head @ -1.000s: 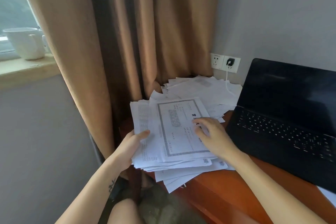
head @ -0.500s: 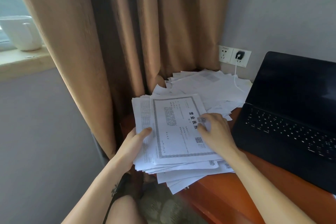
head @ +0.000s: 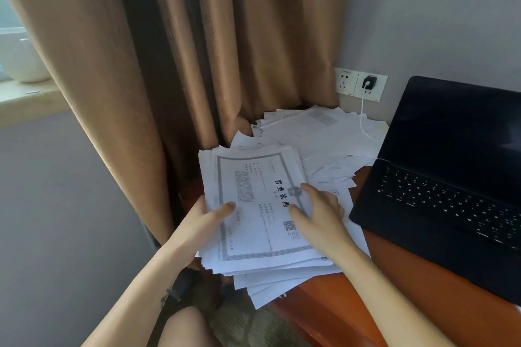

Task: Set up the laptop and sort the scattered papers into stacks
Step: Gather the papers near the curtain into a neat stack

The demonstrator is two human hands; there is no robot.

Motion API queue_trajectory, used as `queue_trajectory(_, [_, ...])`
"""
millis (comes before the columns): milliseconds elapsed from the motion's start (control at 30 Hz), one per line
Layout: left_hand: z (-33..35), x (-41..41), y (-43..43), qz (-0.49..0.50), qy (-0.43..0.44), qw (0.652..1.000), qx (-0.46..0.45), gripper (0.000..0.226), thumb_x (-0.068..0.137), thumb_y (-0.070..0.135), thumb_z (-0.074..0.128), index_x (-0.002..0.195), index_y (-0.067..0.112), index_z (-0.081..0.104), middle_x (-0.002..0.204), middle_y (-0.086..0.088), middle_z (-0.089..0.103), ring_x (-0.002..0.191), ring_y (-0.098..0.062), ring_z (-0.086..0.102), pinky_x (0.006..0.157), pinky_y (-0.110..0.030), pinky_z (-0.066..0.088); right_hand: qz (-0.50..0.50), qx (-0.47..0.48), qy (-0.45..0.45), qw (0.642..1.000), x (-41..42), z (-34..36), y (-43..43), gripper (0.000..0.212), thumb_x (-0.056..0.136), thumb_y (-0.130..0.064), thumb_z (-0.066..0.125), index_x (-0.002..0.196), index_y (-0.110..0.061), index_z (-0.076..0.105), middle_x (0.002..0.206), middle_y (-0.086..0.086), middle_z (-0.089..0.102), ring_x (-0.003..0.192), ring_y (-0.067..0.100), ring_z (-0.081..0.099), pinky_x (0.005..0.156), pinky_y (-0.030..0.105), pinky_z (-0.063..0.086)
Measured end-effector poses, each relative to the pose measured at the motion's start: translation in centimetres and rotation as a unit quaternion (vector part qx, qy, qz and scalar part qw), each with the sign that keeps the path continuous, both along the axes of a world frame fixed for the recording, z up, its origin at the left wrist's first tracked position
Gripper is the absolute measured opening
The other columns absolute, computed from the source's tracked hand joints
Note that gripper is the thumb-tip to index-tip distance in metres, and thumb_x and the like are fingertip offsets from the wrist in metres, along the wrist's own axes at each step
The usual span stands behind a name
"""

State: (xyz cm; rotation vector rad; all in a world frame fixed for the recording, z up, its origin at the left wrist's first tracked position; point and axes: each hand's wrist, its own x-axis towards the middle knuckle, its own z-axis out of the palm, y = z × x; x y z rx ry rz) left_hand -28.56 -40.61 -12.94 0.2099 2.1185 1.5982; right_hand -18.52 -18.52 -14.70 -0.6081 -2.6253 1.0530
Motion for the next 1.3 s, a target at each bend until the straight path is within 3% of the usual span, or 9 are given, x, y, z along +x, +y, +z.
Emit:
queue_trajectory(100, [-0.5,-0.4,-0.1,-0.001,-0.001,1.0,-0.005,0.033,0.097,0.028,0.072,0.123,0.031,0.052,0.12,0.003,0.072,0.104,-0.022,0.073,0.103,-0.05,0.055,0.012,-0.029,0.01,0.999,-0.3,-0.1,-0.4,0.063,0.098,-0.038,0.057,0.154,-0.027,0.031,0.152,-0.002,0.036,0.146,0.019,0.017,0.121,0.042,0.017])
queue_trajectory(200, [-1.0,-0.5,-0.4,0.001,0.017,1.0,0.008,0.037,0.098,0.02,0.071,0.127,0.034,0.053,0.124,0.006,0.07,0.109,-0.019,0.071,0.103,-0.051,0.055,0.007,-0.065,0.006,0.998,-0.6,-0.3,0.2,0.067,0.096,-0.041,0.058,0.156,-0.029,0.029,0.153,-0.002,0.036,0.147,0.021,0.018,0.122,0.045,0.019])
queue_trajectory(300, [-0.8,0.1,-0.7,0.009,0.05,0.997,0.054,0.041,0.096,0.019,0.073,0.129,0.034,0.054,0.125,0.006,0.071,0.108,-0.02,0.073,0.101,-0.051,0.057,0.001,-0.085,0.038,0.996,-0.6,-0.2,1.0,0.055,0.089,-0.051,0.058,0.141,-0.041,0.043,0.134,-0.017,0.056,0.134,0.017,0.044,0.115,0.049,0.036])
queue_trajectory(367, [-0.4,0.6,-0.9,0.007,0.082,0.993,0.087,0.045,0.093,0.027,0.077,0.131,0.032,0.054,0.125,0.005,0.072,0.109,-0.021,0.073,0.1,-0.052,0.058,0.008,-0.118,0.077,0.99,-0.7,0.0,1.4,0.039,0.091,-0.044,0.063,0.127,-0.042,0.049,0.115,-0.024,0.065,0.115,0.006,0.059,0.105,0.043,0.047])
queue_trajectory(533, [1.8,0.4,-1.0,0.0,0.173,0.975,0.142,0.054,0.082,0.038,0.072,0.132,0.034,0.052,0.124,0.01,0.071,0.112,-0.018,0.071,0.095,-0.045,0.061,0.052,-0.272,0.138,0.951,-1.1,3.2,1.2,0.035,0.099,-0.022,0.064,0.131,-0.029,0.051,0.119,-0.013,0.07,0.106,0.0,0.067,0.088,0.024,0.056])
queue_trajectory(867, [4.6,-2.4,2.3,0.014,0.293,0.941,0.166,0.048,0.102,0.024,0.064,0.148,0.027,0.047,0.137,0.01,0.064,0.127,-0.012,0.063,0.103,-0.043,0.057,0.018,-0.214,0.297,0.93,-1.7,9.1,1.6,0.035,0.095,-0.01,0.068,0.123,-0.025,0.054,0.119,-0.012,0.068,0.105,-0.001,0.066,0.085,0.018,0.055])
queue_trajectory(1100, [2.8,-1.7,2.8,0.016,0.23,0.96,0.156,0.036,0.099,0.023,0.069,0.132,0.032,0.058,0.125,0.012,0.071,0.114,-0.009,0.069,0.1,-0.043,0.058,-0.007,-0.208,0.281,0.937,-0.5,6.3,1.2,0.038,0.098,-0.011,0.064,0.118,-0.041,0.05,0.114,-0.019,0.068,0.108,0.0,0.065,0.099,0.034,0.053])
queue_trajectory(1233, [4.3,-1.3,2.4,0.009,0.22,0.958,0.185,0.042,0.087,0.042,0.072,0.126,0.038,0.057,0.119,0.017,0.07,0.102,0.003,0.07,0.08,-0.017,0.059,0.008,-0.223,0.271,0.937,-0.7,7.5,1.4,0.027,0.097,-0.025,0.067,0.12,-0.034,0.056,0.114,-0.017,0.07,0.109,0.005,0.066,0.101,0.043,0.053])
queue_trajectory(1300, [5.5,-1.6,2.3,0.018,0.216,0.953,0.21,0.049,0.086,0.044,0.074,0.13,0.034,0.056,0.119,0.015,0.071,0.104,-0.001,0.071,0.074,-0.015,0.058,0.013,-0.24,0.284,0.928,-0.9,8.6,1.6,0.025,0.097,-0.027,0.068,0.119,-0.03,0.056,0.114,-0.011,0.071,0.107,0.008,0.067,0.1,0.045,0.054])
